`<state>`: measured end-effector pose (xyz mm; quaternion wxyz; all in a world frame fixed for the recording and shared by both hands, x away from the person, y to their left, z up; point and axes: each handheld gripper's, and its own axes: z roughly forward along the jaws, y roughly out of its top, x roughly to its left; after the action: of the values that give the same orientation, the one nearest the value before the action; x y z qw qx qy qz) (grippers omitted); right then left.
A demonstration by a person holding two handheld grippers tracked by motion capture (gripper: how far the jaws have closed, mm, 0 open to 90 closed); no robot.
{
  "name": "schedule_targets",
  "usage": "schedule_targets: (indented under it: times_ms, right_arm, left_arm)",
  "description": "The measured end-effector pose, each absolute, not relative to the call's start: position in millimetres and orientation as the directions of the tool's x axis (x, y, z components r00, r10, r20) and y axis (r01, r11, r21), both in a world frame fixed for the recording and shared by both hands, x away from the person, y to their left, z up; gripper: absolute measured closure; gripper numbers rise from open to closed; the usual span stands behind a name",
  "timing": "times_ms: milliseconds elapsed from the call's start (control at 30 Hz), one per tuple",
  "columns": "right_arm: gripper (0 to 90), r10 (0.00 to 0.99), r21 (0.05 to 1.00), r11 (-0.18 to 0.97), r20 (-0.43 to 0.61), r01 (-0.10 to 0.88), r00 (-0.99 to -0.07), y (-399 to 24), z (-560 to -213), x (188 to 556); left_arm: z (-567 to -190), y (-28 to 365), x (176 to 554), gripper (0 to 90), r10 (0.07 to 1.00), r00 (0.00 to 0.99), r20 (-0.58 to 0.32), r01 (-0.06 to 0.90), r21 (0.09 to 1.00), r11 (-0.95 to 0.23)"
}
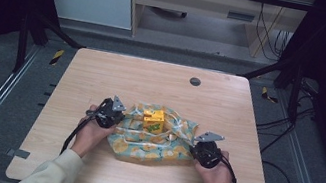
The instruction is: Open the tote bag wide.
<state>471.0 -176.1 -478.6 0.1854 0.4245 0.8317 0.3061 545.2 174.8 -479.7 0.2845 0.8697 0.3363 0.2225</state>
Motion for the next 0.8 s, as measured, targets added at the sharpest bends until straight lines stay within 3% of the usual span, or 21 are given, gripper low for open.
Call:
schedule_targets:
  times_ms: [800]
  right_arm:
    - [89.5, 0.8, 0.662, 0.479, -0.058, 0.577, -0.597, -170.5, -477.0, 460.6]
  left_arm:
    - [-481.3, 176.7, 551.0, 89.1, 0.71, 0.667, 0.225, 0.458, 0.628, -0.629]
